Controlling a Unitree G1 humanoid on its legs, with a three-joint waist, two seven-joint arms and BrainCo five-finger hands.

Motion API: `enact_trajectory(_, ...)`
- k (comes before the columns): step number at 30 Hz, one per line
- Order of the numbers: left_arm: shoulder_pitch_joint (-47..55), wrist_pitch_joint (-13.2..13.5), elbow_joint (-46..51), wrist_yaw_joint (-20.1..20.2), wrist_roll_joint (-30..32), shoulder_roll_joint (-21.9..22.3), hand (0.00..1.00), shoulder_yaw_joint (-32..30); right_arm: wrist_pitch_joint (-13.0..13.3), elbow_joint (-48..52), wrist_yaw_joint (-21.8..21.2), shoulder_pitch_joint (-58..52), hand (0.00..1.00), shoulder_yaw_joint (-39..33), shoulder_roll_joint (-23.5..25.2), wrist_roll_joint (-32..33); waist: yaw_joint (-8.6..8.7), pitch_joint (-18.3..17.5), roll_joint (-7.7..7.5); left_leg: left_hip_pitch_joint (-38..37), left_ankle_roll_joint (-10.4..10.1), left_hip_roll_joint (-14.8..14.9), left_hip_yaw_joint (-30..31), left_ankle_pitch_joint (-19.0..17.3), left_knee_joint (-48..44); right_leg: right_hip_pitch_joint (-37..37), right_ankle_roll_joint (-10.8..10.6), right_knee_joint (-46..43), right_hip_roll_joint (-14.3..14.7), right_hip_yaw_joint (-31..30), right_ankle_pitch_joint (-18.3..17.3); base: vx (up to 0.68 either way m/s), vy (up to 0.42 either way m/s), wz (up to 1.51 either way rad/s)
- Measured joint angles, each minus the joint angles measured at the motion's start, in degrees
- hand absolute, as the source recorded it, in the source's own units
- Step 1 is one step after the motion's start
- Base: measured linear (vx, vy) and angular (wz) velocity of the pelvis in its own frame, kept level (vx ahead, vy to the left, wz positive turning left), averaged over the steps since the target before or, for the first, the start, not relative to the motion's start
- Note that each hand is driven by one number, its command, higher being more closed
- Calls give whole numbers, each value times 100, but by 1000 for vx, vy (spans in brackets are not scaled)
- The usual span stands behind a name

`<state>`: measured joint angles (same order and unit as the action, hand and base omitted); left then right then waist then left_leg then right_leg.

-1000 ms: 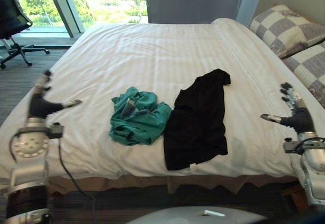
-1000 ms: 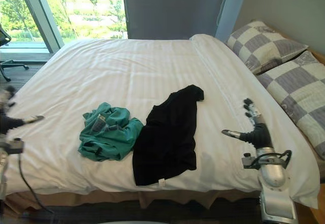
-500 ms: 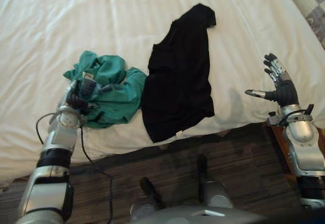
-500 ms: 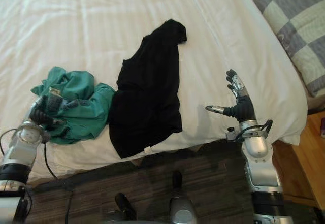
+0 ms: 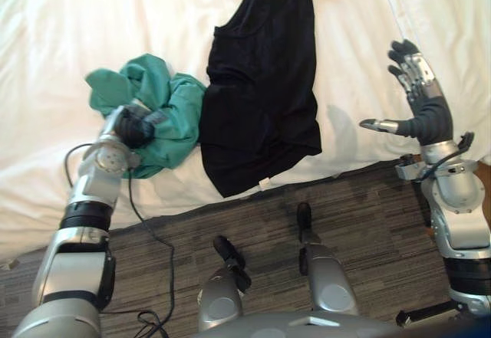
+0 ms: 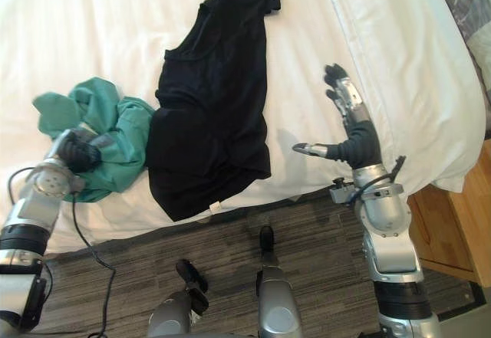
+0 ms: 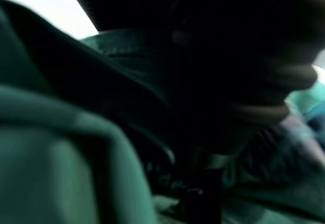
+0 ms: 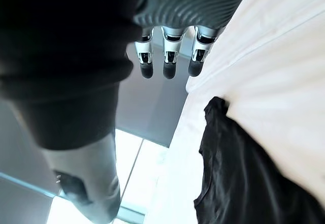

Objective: Tidy the bed and pick cloth on bed and put in laundry

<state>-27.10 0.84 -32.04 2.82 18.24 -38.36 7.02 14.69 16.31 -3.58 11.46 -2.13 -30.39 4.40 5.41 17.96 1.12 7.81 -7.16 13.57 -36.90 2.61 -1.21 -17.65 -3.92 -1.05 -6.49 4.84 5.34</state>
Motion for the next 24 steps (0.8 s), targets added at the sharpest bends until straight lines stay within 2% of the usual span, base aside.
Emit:
enact_trajectory(1,76,-7,191,133,-126,-4,100,156,-19,67,19,33,0,72,-11,-120,-15,-1,2,32,1,-11,35,-1,-9,2,-5,-4,-15,39,-3,-65,-12,31)
enact_trajectory(2,292,-14,577,465,-501,-14,100,378,-116,190,61,114,0,233,-11,-456,-20,1,5,90,7,-29,142,3,-22,6,-38,-18,-46,116,-26,-50,-2,38)
enact_trajectory(3,597,-9,1019,909,-1021,-11,100,504,-301,257,177,239,0,458,-26,-983,-28,7,12,130,23,-44,260,6,-50,8,-63,-53,-84,206,-44,-33,-2,40)
enact_trajectory(4,782,18,1228,1124,-1226,-13,100,569,-398,256,225,298,0,579,-47,-1197,-44,8,12,153,37,-51,311,5,-71,13,-72,-70,-102,241,-50,-8,8,34)
enact_trajectory(6,1678,156,2114,1953,-1757,36,100,914,-825,243,397,513,0,1036,-296,-1780,-167,13,17,246,70,-73,496,-15,-143,33,-87,-98,-157,399,-60,2,11,31)
enact_trajectory(7,1935,154,2258,2179,-1844,72,100,1038,-939,205,418,608,0,1145,-334,-1840,-183,29,18,266,72,-76,566,-15,-150,55,-89,-95,-159,425,-59,8,6,41)
enact_trajectory(8,2452,40,2346,2630,-2024,197,100,1330,-1120,14,447,860,0,1348,-372,-1958,-194,60,0,315,74,-72,698,-13,-179,100,-91,-85,-165,535,-56,10,0,38)
enact_trajectory(9,2957,-286,2323,2991,-2182,410,100,1550,-1356,-259,473,1132,0,1476,-372,-2081,-261,151,-65,322,74,-66,814,-13,-198,171,-91,-50,-160,603,-56,5,-5,40)
enact_trajectory(10,3189,-442,2308,3142,-2226,529,100,1639,-1493,-403,480,1243,0,1475,-373,-2185,-302,225,-93,327,76,-66,882,-11,-211,241,-90,-7,-161,666,-55,-15,-14,43)
enact_trajectory(11,3547,-687,2260,3333,-2225,796,100,1674,-1787,-787,504,1412,0,1453,-390,-2323,-376,332,-144,394,88,-64,1038,-2,-253,323,-105,55,-162,783,-41,-32,-14,49)
enact_trajectory(12,3689,-676,2277,3288,-2332,939,100,1561,-1953,-984,505,1458,0,1414,-415,-2403,-458,357,-125,485,96,-60,1144,2,-303,333,-105,67,-169,867,-41,-55,-14,64)
enact_trajectory(14,3756,-879,2321,3195,-2548,1251,100,1253,-2668,-2033,501,1713,0,1373,-381,-2688,-838,444,-95,616,134,-68,1445,47,-333,442,-101,124,-171,1087,-33,-75,-8,59)
enact_trajectory(15,3763,-916,2316,3121,-2601,1306,100,1150,-2768,-2259,501,1768,0,1373,-366,-2720,-902,455,-83,654,138,-73,1516,57,-337,451,-101,125,-171,1144,-33,-83,-1,55)
enact_trajectory(16,3766,-918,2180,2855,-2659,1439,100,835,-2930,-2740,521,1932,0,1365,-357,-2900,-1022,514,-88,742,150,-91,1691,120,-315,468,-100,142,-173,1273,-33,-49,3,43)
enact_trajectory(18,3704,-944,1847,2592,-2744,1582,100,344,-2991,-3179,654,2147,0,1290,-350,-3022,-1129,643,-111,749,158,-109,1817,204,-255,537,-89,181,-171,1393,-26,-55,2,43)
enact_trajectory(19,3588,-901,1406,2333,-2802,1620,100,-120,-2996,-3655,810,2412,0,1178,-349,-3075,-1174,682,-144,781,165,-140,1939,292,-163,565,-79,217,-167,1507,-18,-51,3,39)
enact_trajectory(20,3525,-855,1176,2256,-2777,1620,100,-322,-3001,-3862,879,2540,0,1124,-350,-3080,-1212,684,-151,806,166,-155,1989,325,-126,556,-77,219,-167,1536,-17,-56,10,40)
enact_trajectory(22,3301,-677,439,2018,-2726,1551,100,-802,-3029,-4452,1075,2943,0,980,-355,-3163,-1255,693,-178,906,167,-174,2077,401,-53,488,-32,226,-170,1631,14,-39,21,22)
enact_trajectory(24,3009,-386,-514,1765,-2449,1439,100,-1198,-3198,-5196,1179,3511,0,933,-377,-3378,-1325,700,-186,975,135,-234,2133,515,157,347,-3,234,-188,1658,42,-53,30,10)
